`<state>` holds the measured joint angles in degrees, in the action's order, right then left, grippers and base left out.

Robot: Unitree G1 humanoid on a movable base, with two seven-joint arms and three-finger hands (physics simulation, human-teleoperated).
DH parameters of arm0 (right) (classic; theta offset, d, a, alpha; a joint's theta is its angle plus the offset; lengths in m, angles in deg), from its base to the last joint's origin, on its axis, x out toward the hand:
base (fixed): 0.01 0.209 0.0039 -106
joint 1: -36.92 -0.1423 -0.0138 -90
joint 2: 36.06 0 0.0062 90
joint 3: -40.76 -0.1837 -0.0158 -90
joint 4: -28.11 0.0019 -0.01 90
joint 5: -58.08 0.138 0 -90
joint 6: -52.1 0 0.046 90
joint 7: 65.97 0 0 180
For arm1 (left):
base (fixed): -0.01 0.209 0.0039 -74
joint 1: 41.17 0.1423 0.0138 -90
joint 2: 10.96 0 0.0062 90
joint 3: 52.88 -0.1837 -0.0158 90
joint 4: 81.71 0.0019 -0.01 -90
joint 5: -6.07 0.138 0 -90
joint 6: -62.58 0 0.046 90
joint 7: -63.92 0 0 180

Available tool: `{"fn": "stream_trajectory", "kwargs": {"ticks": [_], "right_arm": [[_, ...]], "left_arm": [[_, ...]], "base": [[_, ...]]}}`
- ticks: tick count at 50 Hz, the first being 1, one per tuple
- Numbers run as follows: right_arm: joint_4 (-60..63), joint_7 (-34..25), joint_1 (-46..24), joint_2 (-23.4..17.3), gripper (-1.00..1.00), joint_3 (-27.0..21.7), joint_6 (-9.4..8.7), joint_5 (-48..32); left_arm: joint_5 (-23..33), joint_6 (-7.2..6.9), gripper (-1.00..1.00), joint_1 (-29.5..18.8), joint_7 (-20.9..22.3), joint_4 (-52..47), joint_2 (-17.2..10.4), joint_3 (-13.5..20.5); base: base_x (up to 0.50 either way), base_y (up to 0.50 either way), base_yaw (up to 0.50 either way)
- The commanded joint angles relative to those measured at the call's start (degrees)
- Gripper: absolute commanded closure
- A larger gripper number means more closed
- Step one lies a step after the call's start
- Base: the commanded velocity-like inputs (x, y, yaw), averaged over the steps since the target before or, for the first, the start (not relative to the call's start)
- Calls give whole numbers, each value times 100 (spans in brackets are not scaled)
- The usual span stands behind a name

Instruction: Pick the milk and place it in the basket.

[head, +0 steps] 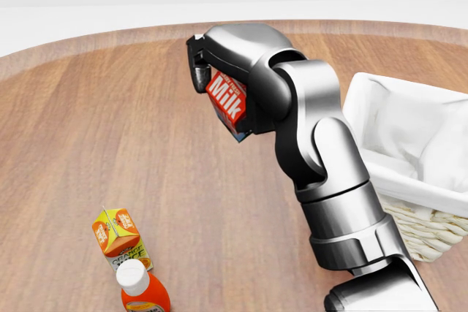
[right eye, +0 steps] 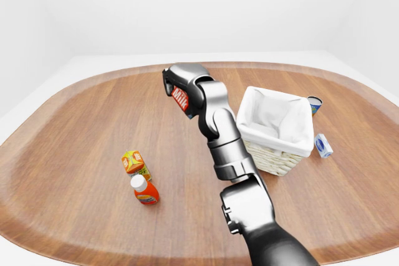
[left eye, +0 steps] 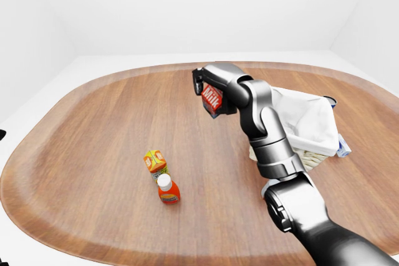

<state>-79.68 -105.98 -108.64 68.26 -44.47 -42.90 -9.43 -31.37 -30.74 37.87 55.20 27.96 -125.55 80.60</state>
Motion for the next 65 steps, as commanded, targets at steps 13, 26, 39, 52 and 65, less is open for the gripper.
{"fn": "stream_trajectory", "kwargs": {"ticks": [13, 26, 39, 52, 65], "right_arm": [[359, 0, -544, -460, 100, -220, 0, -71], [542, 0, -632, -703, 100, -336, 0, -153], [730, 0, -662, -1080, 100, -511, 0, -156], [1022, 0, -518, -1359, 100, -643, 0, -170], [1217, 0, -337, -1534, 100, -732, 0, -170]], "left_arm": [[-1, 1, -100, -1, 2, 1, 0, 0], [1, 9, -100, -1, 1, 2, 1, 0], [2, 17, -100, -2, -1, 3, 1, 0], [4, 6, -100, 1, -13, 0, 1, 0], [7, 0, -100, 1, -16, -3, 1, 2]], "base": [[0, 0, 0], [0, 0, 0], [0, 0, 0], [0, 0, 0], [0, 0, 0]]}}
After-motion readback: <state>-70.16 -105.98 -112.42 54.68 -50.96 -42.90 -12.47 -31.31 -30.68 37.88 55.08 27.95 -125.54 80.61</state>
